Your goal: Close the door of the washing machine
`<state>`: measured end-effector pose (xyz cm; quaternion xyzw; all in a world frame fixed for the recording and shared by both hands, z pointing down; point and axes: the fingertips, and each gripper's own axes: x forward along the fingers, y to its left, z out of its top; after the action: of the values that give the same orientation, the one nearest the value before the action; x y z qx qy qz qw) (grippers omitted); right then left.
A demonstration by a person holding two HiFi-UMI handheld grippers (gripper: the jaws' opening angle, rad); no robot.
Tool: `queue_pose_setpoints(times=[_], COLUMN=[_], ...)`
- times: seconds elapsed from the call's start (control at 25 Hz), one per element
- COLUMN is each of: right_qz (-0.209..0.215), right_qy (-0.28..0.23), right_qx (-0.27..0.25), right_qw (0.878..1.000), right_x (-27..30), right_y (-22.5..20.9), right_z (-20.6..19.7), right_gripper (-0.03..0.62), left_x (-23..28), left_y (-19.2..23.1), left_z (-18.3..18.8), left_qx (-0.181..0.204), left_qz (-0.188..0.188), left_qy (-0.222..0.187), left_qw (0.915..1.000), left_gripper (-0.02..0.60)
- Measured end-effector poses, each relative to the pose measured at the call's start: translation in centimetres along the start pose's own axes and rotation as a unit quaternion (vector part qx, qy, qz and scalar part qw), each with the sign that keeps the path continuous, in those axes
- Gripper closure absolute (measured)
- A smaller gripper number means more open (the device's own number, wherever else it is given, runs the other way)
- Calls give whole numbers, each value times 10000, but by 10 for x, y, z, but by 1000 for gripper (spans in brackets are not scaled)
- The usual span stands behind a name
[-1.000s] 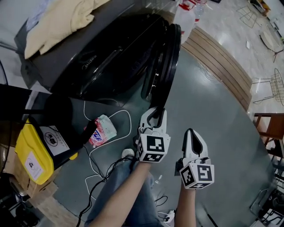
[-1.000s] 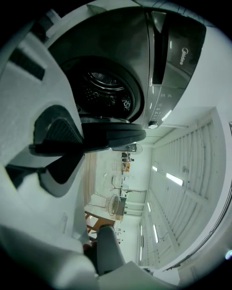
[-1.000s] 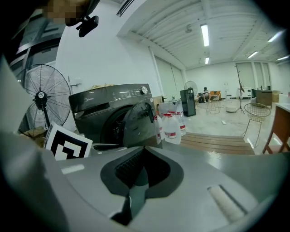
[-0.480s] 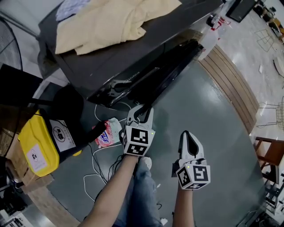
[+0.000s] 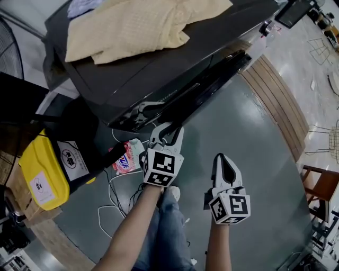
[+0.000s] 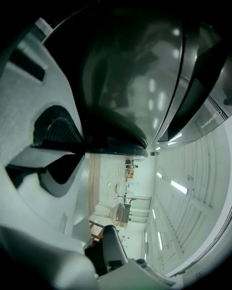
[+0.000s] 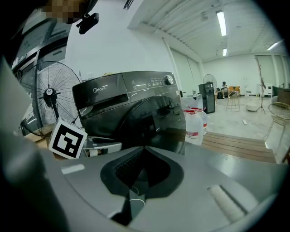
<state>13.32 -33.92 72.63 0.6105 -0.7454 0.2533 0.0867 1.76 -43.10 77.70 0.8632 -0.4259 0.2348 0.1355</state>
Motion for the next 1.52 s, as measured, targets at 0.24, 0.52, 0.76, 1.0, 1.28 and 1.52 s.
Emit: queue_pose_setpoints(times=[0.24,0.52,0.76,1.0,1.28,1.52], right_qz=[-8,25,31,37,52,107], right_qy=[40,-16,-291,-737,-1494,-2259], right_qx=[10,20,-69,-203,-438,-755], right_qw=[10000,10000,9995,9971,9878,9712], right_x=[-2,-10,-23,-44,-76,-111], right_y=[0,7,18,33,53,75], right_z=[-2,19,72,147,257,361], right_gripper=[580,580,581,580,582,582], left_x=[-1,-23,-70,-111,-154,-200], left_y=[-1,-3,-15,-16,-6,-3], left_z=[-1,8,59,150,272,379], left_qx=[248,247,224,396,769,1129], left_qz=[62,123,104,54,124,227], left_qy=[-17,-15,-374,-906,-1621,-2333], left_qw=[9997,9996,9990,9951,9837,9656], left_gripper=[508,536,580,580,580,580])
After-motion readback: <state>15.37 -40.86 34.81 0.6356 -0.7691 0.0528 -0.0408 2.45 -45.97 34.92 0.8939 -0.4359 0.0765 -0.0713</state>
